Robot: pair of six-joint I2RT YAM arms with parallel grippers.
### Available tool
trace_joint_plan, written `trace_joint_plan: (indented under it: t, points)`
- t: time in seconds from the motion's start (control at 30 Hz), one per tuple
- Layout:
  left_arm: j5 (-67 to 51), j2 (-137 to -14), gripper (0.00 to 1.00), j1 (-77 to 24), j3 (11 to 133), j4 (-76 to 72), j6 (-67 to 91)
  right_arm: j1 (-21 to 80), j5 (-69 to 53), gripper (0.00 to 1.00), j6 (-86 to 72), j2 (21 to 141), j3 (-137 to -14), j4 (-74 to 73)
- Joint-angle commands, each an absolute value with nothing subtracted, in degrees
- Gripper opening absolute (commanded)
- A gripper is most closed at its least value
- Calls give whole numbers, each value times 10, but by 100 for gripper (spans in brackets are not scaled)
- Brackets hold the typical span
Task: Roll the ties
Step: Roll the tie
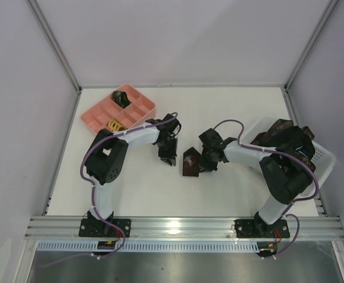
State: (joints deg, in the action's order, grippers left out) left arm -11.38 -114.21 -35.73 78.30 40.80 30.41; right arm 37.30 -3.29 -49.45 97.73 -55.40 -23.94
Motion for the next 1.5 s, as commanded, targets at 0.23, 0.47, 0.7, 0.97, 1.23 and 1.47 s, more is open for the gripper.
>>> trace_joint_plan:
  t: [0.23, 0.47, 0.7, 0.97, 1.23, 1.47]
  points:
    - [-75, -1114, 27, -331, 804, 436, 275, 356, -40, 15, -439, 952, -533, -237]
    - [-70, -1076, 30, -324, 792, 422, 280, 331, -82, 17, -343, 935, -556, -241]
    - [-76, -1058, 29, -325, 769, 412, 289, 276, -141, 16, -311, 887, -513, -197]
    - [-127, -998, 30, -323, 690, 383, 327, 250, -81, 9, -306, 911, -552, -249]
    - [-138, -914, 38, -319, 638, 361, 359, 304, -67, 7, -350, 912, -515, -227]
    - [-128, -840, 51, -304, 614, 355, 372, 362, -44, 6, -458, 882, -425, -142]
